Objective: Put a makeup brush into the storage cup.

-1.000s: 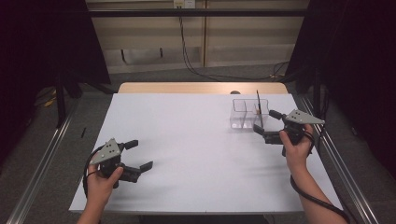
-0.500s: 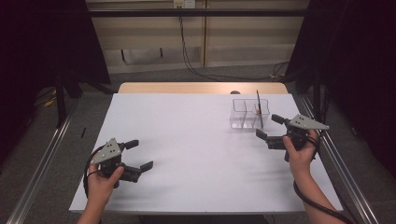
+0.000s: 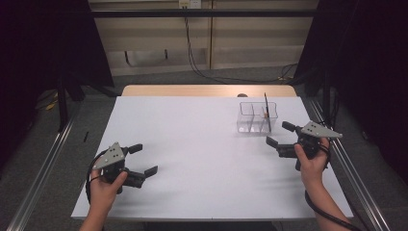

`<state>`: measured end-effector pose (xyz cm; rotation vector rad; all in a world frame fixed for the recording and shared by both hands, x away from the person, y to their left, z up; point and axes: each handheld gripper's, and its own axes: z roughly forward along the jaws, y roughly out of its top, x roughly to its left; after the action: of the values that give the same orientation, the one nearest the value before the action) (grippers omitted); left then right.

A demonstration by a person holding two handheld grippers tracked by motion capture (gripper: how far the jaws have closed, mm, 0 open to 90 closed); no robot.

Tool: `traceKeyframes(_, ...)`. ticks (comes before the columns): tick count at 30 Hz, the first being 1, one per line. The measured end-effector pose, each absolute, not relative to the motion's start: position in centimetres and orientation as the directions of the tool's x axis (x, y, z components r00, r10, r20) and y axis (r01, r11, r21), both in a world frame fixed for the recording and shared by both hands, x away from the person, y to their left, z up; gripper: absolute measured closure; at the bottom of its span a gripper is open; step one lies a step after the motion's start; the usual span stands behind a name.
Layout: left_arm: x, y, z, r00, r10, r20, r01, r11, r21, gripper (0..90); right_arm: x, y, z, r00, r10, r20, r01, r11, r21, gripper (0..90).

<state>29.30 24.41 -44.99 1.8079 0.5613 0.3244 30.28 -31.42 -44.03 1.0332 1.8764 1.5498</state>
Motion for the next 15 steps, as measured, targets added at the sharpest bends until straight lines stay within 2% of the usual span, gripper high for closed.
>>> traceKeyframes(15, 29.3, 24.6, -44.9, 0.845, 0.533, -0.057, 0.208, -0.228, 0.951, 0.7, 28.8, -31.8, -44.0, -0.597, 0.798, 0.084, 0.246, 0.082, 0.966, 4.9)
